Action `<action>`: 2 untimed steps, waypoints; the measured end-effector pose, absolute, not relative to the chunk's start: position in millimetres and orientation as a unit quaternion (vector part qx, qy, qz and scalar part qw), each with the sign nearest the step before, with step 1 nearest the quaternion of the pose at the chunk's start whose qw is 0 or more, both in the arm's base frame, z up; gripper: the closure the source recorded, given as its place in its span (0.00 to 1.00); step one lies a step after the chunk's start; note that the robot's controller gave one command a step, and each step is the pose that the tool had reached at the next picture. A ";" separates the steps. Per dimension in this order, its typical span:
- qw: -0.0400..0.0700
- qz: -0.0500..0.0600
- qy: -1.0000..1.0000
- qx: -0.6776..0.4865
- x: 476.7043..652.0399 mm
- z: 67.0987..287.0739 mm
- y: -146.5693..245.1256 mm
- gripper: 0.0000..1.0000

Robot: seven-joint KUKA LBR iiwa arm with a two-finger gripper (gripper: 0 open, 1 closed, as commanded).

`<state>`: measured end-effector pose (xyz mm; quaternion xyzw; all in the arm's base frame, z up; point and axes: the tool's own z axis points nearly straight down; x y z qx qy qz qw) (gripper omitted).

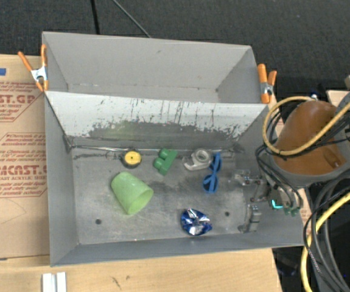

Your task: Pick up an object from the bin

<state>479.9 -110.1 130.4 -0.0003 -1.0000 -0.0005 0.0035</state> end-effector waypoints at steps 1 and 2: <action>0.002 -0.002 -1.000 -0.017 497.4 83.7 -60.2 0.00; -0.005 0.000 -0.997 0.082 485.7 70.9 -19.2 0.00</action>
Offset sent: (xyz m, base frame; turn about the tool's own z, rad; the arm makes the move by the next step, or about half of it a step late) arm 0.0178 0.0451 -0.0433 0.0385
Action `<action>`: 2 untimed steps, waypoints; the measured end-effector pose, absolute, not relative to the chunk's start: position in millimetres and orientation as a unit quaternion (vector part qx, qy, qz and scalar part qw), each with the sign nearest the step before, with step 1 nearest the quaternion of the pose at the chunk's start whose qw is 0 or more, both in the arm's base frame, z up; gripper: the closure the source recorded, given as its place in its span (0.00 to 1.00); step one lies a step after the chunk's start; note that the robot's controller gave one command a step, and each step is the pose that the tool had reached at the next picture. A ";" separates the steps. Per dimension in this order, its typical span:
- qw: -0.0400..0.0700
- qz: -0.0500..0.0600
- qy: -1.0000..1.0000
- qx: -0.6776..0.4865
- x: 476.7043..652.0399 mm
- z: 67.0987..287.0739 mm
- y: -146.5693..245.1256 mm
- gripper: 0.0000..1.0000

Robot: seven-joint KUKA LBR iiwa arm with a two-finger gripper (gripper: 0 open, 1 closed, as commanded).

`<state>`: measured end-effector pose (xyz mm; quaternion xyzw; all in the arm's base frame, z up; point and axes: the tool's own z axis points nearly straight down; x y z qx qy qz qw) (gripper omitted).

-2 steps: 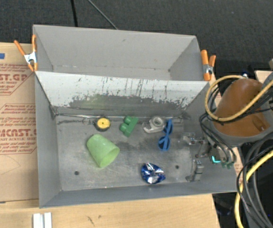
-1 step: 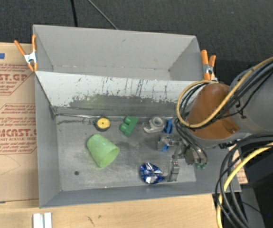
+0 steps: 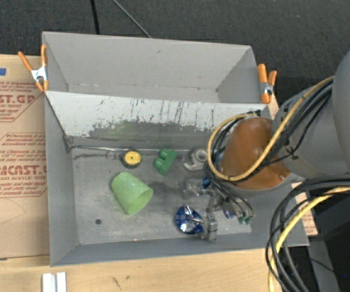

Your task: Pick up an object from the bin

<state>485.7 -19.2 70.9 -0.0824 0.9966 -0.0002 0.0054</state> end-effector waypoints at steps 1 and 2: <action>0.005 -0.001 0.947 -0.320 486.4 71.2 15.8 0.00; 0.006 -0.001 0.948 -0.319 487.0 71.6 15.3 1.00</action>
Offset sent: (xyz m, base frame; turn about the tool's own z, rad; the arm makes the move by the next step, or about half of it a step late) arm -0.0021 0.0338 -0.0009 -0.4850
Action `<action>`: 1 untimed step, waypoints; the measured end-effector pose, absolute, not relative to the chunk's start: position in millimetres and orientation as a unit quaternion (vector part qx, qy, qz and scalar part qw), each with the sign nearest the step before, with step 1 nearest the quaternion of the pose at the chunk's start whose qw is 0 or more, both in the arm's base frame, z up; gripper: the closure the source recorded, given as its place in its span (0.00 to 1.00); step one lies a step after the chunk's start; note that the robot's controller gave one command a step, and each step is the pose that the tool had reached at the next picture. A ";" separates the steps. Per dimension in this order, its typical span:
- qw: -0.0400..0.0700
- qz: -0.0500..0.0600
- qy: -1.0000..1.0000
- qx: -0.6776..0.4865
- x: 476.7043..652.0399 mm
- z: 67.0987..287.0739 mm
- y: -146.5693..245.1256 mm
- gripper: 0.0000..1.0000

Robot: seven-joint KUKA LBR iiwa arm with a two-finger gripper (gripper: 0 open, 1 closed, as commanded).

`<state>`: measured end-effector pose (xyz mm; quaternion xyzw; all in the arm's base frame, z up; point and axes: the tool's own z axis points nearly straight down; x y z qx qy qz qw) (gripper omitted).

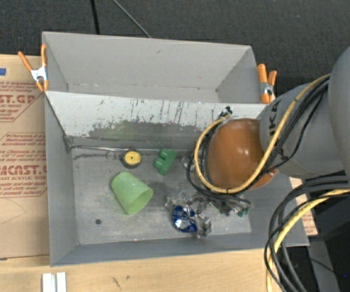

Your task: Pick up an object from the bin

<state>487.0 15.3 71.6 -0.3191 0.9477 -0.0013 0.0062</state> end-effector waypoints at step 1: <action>0.004 -0.001 0.944 -0.331 498.5 187.5 10.0 1.00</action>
Offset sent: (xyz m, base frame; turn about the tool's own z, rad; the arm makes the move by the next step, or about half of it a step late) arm 0.0092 -0.0059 0.1119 -0.0261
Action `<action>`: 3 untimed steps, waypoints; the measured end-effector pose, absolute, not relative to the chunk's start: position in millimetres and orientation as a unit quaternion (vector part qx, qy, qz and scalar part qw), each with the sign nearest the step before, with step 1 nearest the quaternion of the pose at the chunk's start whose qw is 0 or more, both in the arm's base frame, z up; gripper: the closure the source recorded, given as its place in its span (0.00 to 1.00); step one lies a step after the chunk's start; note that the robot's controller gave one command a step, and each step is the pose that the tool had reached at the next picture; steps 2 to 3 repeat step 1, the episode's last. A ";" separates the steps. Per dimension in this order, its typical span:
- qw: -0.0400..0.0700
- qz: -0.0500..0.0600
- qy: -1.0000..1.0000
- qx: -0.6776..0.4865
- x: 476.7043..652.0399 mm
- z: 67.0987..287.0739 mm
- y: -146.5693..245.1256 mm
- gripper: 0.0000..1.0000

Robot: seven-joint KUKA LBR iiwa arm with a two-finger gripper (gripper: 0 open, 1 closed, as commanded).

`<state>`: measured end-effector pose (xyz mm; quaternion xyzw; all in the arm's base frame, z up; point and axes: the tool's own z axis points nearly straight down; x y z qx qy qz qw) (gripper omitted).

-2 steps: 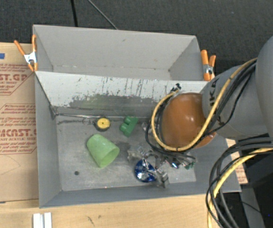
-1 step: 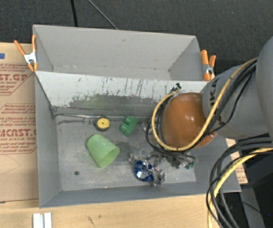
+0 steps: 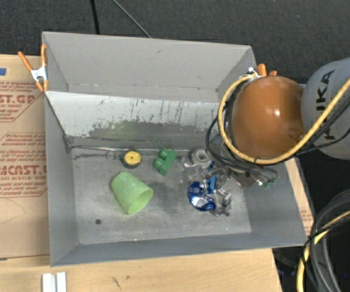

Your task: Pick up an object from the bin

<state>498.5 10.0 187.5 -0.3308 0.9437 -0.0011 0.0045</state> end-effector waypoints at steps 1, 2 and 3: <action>0.003 -0.001 0.907 -0.422 497.4 248.1 -9.7 1.00; 0.003 -0.001 0.907 -0.422 497.4 248.1 -9.7 1.00; 0.003 -0.001 0.907 -0.422 497.4 248.1 -9.7 1.00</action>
Offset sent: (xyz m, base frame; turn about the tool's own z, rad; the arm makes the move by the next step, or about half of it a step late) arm -0.0024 -0.0199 0.0592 -0.1984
